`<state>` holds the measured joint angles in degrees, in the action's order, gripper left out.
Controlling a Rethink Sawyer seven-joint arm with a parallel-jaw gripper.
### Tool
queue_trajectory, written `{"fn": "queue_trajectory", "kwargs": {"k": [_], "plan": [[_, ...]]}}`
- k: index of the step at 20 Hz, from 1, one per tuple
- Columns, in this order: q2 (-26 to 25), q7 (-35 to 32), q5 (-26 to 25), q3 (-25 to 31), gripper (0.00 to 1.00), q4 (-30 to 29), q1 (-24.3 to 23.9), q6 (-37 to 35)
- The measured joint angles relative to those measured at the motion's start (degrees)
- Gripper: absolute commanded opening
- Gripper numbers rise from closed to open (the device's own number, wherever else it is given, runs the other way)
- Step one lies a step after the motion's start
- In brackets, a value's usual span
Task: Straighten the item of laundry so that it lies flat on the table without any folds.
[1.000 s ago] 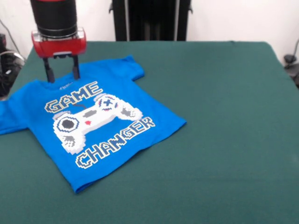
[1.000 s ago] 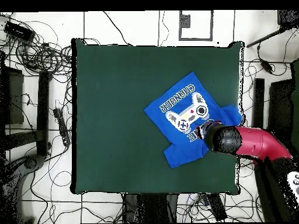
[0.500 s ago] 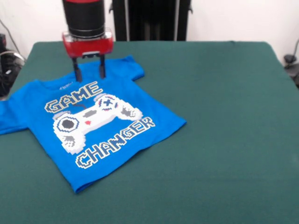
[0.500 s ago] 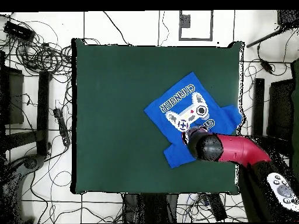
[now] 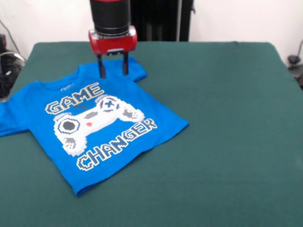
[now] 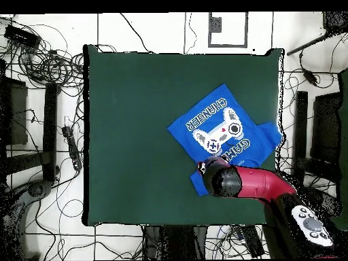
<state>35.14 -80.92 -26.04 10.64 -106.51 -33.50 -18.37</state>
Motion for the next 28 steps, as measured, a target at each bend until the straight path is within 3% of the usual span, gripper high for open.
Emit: {"fn": "queue_trajectory", "kwargs": {"k": [16, 28], "plan": [[-0.40, -0.02, 1.85, -4.94, 1.00, -5.76, 1.99, 8.33], [-5.33, -0.04, 3.15, -7.74, 1.00, -9.88, 5.87, 16.36]]}}
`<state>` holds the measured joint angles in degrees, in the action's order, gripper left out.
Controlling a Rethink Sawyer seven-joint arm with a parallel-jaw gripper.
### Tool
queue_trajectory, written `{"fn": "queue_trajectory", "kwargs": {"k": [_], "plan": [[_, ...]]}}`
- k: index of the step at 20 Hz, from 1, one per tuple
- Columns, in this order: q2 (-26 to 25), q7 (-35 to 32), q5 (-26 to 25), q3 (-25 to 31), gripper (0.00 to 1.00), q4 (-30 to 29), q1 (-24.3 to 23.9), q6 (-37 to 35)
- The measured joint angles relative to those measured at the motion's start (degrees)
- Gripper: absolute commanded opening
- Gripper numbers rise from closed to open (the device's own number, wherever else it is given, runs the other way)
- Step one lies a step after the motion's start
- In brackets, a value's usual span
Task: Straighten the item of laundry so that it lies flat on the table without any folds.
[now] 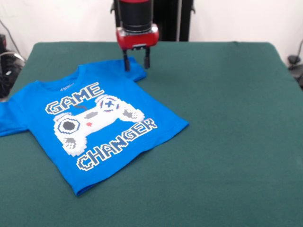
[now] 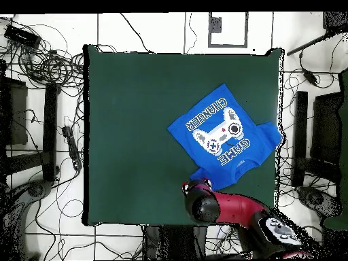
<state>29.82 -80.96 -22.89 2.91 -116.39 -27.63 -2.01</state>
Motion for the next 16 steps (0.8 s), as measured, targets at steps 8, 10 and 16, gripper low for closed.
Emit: {"fn": "queue_trajectory", "kwargs": {"k": [8, 10, 16], "plan": [[-1.52, 0.00, 0.80, -0.36, 1.00, -3.28, 1.16, 2.97], [-1.89, 0.00, 1.09, -0.63, 1.00, -3.84, 1.18, 3.04], [-3.60, 0.01, 2.08, -1.23, 1.00, -3.88, 1.20, 3.15]]}}
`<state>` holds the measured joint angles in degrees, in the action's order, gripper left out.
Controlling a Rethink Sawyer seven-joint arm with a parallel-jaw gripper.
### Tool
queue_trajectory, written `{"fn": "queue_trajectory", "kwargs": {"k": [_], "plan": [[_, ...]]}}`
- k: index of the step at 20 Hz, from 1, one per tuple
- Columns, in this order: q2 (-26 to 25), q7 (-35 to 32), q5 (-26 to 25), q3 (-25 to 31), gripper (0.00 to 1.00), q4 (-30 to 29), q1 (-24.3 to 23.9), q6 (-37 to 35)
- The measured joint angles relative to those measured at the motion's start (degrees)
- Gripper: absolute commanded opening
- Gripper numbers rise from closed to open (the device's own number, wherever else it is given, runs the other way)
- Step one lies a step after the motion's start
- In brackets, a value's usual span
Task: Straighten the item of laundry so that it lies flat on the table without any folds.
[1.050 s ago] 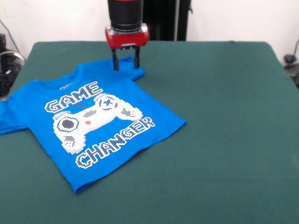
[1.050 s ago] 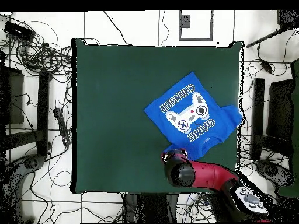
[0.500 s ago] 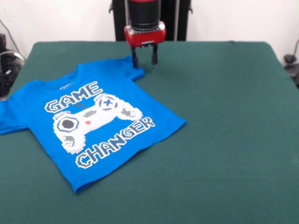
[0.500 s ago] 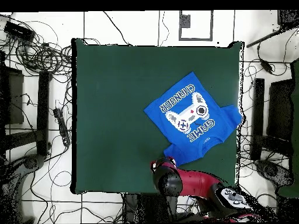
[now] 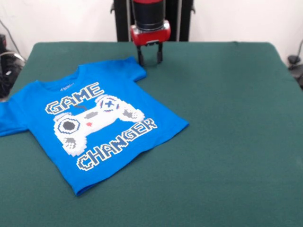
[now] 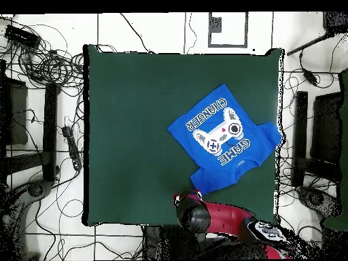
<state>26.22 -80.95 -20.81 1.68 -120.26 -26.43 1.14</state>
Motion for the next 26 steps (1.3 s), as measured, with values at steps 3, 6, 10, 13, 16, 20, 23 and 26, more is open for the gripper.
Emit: {"fn": "queue_trajectory", "kwargs": {"k": [3, 6, 10, 13, 16, 20, 23, 26], "plan": [[-0.07, -0.01, 0.24, -0.02, 1.00, 0.08, -0.02, 0.09], [0.05, -0.01, 0.25, -0.02, 1.00, 0.00, -0.03, 0.09], [0.85, -0.01, 0.25, -0.03, 1.00, -0.22, -0.20, 0.09], [2.21, -0.01, 0.26, -0.03, 1.00, -0.56, -0.54, -0.12], [4.77, -0.01, 0.52, -0.07, 1.00, -1.05, -0.94, -0.95], [6.58, -0.01, 0.88, -0.09, 1.00, -1.16, -0.96, -1.42], [7.46, -0.01, 1.30, -0.10, 1.00, -1.16, -0.97, -1.48], [7.74, -0.01, 1.56, -0.10, 1.00, -1.17, -0.98, -1.48]]}}
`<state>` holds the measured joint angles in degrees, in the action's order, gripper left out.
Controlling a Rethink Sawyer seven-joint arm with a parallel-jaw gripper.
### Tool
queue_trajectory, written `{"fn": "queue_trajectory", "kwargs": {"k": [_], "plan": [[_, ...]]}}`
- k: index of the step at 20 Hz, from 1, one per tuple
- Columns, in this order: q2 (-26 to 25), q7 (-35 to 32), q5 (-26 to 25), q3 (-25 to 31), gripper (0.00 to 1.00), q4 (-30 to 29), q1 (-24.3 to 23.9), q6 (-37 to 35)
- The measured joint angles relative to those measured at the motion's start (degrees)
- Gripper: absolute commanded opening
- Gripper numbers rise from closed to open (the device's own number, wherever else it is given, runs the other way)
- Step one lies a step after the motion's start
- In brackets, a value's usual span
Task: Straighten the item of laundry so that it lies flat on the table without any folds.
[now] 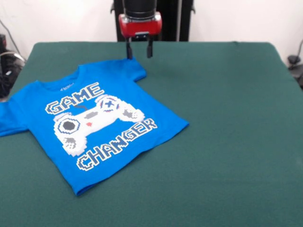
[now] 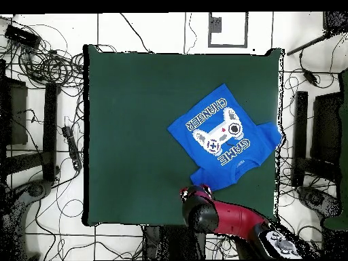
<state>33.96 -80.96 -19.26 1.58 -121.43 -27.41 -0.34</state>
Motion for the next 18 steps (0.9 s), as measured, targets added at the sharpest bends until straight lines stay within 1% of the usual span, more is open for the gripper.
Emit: {"fn": "queue_trajectory", "kwargs": {"k": [11, 18], "plan": [[-0.43, 0.00, 0.12, -0.01, 1.00, 0.03, -0.01, 0.00], [-2.87, 0.00, 0.13, -0.01, 1.00, 0.89, -0.38, 0.00]]}}
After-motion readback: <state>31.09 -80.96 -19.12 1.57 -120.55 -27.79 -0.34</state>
